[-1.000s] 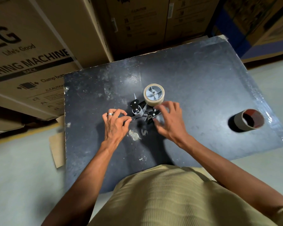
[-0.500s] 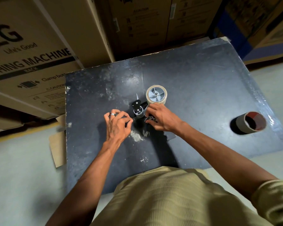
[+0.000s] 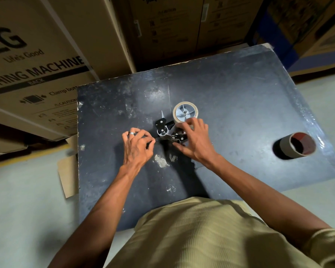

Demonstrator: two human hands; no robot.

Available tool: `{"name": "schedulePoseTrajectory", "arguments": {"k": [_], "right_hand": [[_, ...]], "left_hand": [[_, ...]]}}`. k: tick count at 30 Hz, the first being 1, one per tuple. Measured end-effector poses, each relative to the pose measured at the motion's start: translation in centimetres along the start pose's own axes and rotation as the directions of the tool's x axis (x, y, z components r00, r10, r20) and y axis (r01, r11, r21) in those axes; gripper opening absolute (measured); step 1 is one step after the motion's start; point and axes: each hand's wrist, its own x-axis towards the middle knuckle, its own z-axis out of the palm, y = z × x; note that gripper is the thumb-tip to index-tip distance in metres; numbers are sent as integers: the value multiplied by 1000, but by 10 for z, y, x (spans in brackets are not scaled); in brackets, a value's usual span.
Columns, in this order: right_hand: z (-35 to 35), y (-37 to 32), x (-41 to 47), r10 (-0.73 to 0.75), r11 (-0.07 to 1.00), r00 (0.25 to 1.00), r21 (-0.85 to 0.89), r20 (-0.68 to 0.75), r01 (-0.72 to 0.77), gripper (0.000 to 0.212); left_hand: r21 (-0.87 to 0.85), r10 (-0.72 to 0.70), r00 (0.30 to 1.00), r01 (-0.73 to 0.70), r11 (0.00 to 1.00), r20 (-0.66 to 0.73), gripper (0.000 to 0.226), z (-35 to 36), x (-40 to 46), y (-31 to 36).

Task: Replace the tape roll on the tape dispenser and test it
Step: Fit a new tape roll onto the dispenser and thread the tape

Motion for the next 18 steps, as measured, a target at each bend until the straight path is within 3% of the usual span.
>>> {"name": "schedulePoseTrajectory", "arguments": {"k": [2,3,5,6,7,9,14,18], "right_hand": [[-3,7,-12,244,966,970,95,-7,-242,74],[-3,10,-15,402,895,911,173,89,-412,83],[-5,13,-14,585,627,695,310,418,-714,87],[-5,15,-15,572,477,607,378,552,-794,83],[-4,17,-16,528,343,564,448,635,-826,77],[-7,18,-15,424,183,560,538,712,-823,67],[-17,18,-9,397,182,551,525,734,-831,58],[-23,21,-10,279,235,549,498,788,-834,32]], "left_hand": [[-10,-6,1000,6,1000,-12,5,0,1,-3],[-19,-10,1000,10,1000,-21,6,0,2,-4],[-22,-20,999,20,1000,-28,5,0,9,-4],[-17,-26,999,25,1000,-26,5,0,14,-3],[-13,-34,999,34,999,-21,6,0,19,-1],[-21,-67,998,67,998,-3,7,0,30,6],[-161,-216,976,215,963,15,14,11,34,22],[-424,-453,888,441,791,77,16,17,31,26]]}}
